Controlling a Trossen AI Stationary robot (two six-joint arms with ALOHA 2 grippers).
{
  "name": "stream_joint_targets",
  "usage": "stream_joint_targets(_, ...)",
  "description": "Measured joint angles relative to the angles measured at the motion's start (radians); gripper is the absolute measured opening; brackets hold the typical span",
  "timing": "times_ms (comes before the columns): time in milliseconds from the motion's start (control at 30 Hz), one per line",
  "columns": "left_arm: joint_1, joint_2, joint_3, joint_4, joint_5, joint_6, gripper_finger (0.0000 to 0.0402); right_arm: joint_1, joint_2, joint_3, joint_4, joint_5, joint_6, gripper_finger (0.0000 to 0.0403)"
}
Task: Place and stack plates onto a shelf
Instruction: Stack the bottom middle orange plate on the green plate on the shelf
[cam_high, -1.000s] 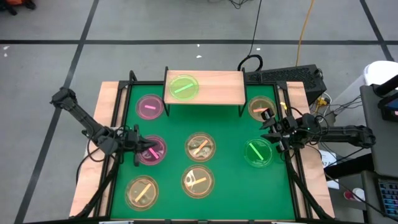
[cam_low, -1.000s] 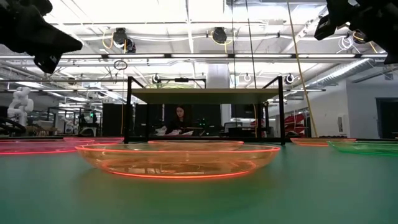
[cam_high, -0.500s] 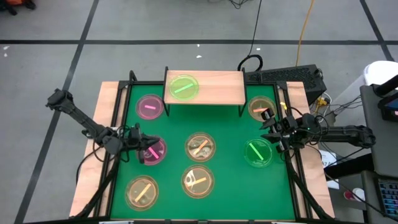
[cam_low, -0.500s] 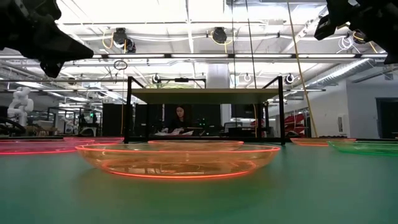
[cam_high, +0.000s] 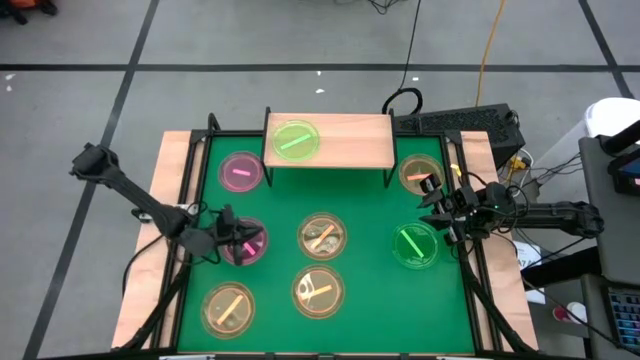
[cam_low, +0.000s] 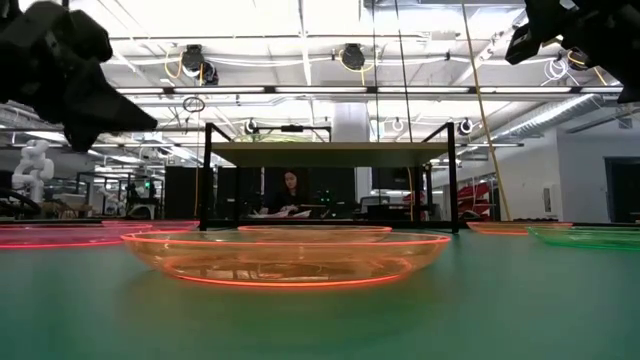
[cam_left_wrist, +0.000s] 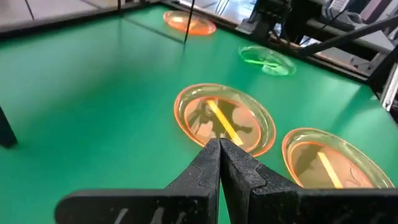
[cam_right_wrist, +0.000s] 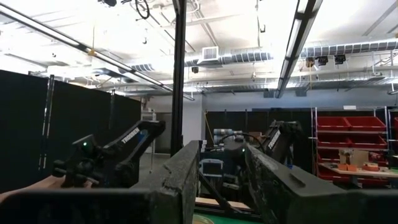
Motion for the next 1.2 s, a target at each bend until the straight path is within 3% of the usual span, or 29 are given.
stream_joint_targets(100, 0.015, 0.048, 0.000, -0.016, 0.027, -0.084, 0.0015, 0.000, 0.000, 0.000, 0.000, 0.000, 0.000, 0.0114)
stream_joint_targets(333, 0.053, 0.065, 0.029, -0.062, 0.214, -0.210, 0.0015, 0.000, 0.000, 0.000, 0.000, 0.000, 0.000, 0.0114)
stream_joint_targets(567, 0.052, 0.171, 0.370, -0.366, 0.210, 0.007, 0.0014, 0.000, 0.000, 0.000, 0.000, 0.000, 0.000, 0.0114)
stream_joint_targets(733, 0.052, 0.305, 0.559, -0.388, 0.209, 0.369, 0.0014, 0.000, 0.000, 0.000, 0.000, 0.000, 0.000, 0.0114)
stream_joint_targets(933, 0.073, 0.463, 0.605, -0.222, 0.216, 0.585, 0.0014, 0.000, 0.000, 0.000, 0.000, 0.000, 0.000, 0.0114)
stream_joint_targets(1200, 0.113, 0.711, 0.604, -0.130, 0.213, 0.595, 0.0014, 0.000, 0.000, 0.000, 0.000, 0.000, 0.000, 0.0114)
